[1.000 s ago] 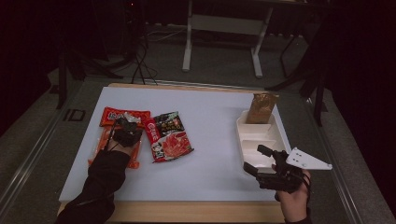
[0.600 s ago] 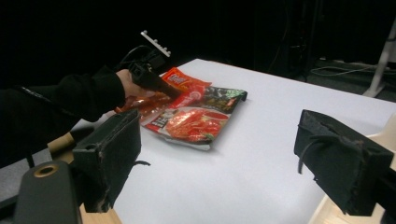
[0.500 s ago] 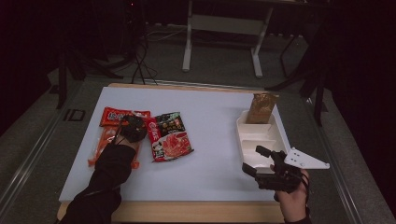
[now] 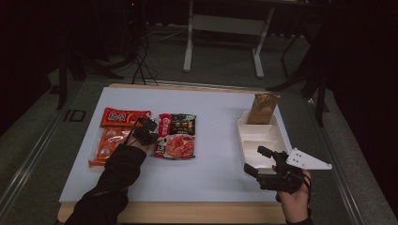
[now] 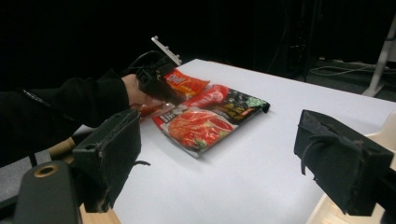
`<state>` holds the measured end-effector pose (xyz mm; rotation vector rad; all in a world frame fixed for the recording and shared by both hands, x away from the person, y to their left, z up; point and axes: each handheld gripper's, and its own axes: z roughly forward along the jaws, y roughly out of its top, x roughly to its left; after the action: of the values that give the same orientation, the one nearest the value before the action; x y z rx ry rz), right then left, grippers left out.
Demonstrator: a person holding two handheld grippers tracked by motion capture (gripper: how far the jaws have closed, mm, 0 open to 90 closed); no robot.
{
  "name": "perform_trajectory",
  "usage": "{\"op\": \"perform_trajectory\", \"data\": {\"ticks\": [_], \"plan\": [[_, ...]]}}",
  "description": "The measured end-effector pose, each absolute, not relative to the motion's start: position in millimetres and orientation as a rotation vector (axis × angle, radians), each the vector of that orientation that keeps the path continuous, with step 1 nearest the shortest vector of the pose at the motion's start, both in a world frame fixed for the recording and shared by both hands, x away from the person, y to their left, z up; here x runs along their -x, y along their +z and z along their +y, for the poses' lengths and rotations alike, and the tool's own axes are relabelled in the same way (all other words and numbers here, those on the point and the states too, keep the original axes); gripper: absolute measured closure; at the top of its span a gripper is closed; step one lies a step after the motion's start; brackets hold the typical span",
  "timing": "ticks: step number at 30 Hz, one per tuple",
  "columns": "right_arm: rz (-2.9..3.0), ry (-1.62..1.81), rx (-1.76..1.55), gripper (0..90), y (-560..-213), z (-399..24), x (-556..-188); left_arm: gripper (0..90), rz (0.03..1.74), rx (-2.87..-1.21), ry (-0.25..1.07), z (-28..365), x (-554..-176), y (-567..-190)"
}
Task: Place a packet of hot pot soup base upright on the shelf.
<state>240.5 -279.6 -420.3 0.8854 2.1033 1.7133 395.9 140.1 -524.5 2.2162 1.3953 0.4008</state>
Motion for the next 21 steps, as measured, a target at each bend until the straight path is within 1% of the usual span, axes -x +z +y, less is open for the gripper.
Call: {"op": "perform_trajectory", "data": {"ticks": [9, 13, 21], "plan": [[2.105, 1.710, -0.888, 14.6, -420.2, -279.6, -240.6, 90.0, 1.291, -2.257, 0.324, 116.5, -383.0, -522.4], [2.112, 1.706, -0.884, 14.6, -420.4, -278.9, -240.3, 90.0, 1.244, -2.282, 0.316, 106.2, -378.6, -520.4], [2.122, 1.708, -0.879, 14.6, -420.8, -277.0, -239.0, 90.0, 1.227, -2.288, 0.320, 97.2, -380.9, -519.3]]}}
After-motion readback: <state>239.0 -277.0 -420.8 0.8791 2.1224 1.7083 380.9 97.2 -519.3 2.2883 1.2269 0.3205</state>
